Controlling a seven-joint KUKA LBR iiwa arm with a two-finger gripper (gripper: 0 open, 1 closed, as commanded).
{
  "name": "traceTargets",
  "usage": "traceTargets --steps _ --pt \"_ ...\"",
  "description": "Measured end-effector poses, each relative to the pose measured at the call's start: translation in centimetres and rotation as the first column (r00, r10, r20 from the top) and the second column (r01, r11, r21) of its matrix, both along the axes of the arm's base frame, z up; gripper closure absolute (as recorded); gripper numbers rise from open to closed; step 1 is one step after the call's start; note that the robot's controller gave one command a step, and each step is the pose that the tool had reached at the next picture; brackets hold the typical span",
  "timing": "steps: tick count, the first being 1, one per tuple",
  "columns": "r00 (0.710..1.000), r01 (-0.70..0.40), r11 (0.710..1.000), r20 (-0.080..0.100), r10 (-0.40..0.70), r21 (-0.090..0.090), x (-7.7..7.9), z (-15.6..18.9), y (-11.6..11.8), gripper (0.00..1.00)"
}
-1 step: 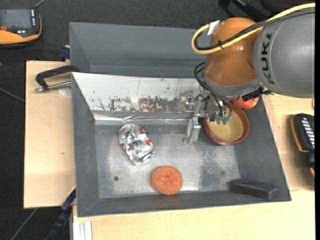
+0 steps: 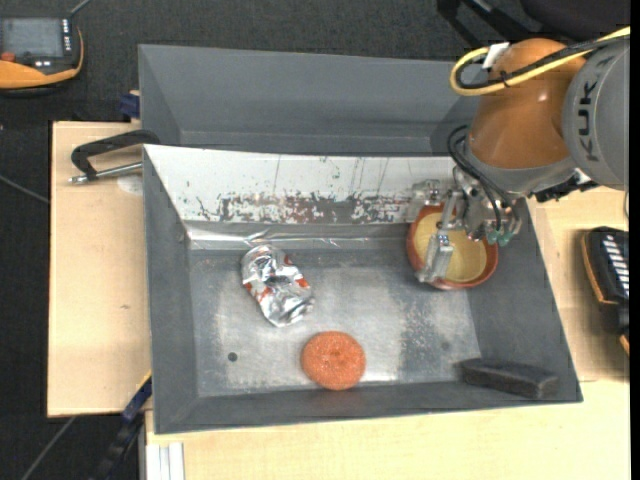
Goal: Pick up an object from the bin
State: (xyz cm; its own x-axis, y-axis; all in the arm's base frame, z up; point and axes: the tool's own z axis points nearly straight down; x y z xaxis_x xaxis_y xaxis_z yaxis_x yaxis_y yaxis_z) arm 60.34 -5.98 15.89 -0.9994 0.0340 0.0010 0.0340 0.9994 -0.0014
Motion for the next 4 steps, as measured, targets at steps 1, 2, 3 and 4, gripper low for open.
traceTargets --steps 1,2,3,4 --pt "1.0 0.03 1.0 0.004 -0.03 0.002 -0.5 -3.9 -2.2 0.0" --pt "0.964 -0.264 0.964 0.008 0.264 -0.001 -1.4 -4.1 -3.6 0.0" --pt "0.975 -0.221 0.975 0.013 0.221 -0.002 0.0 -6.7 -4.2 0.0" --pt "0.977 -0.213 0.977 0.014 0.213 -0.002 0.1 -8.6 -6.5 0.0"
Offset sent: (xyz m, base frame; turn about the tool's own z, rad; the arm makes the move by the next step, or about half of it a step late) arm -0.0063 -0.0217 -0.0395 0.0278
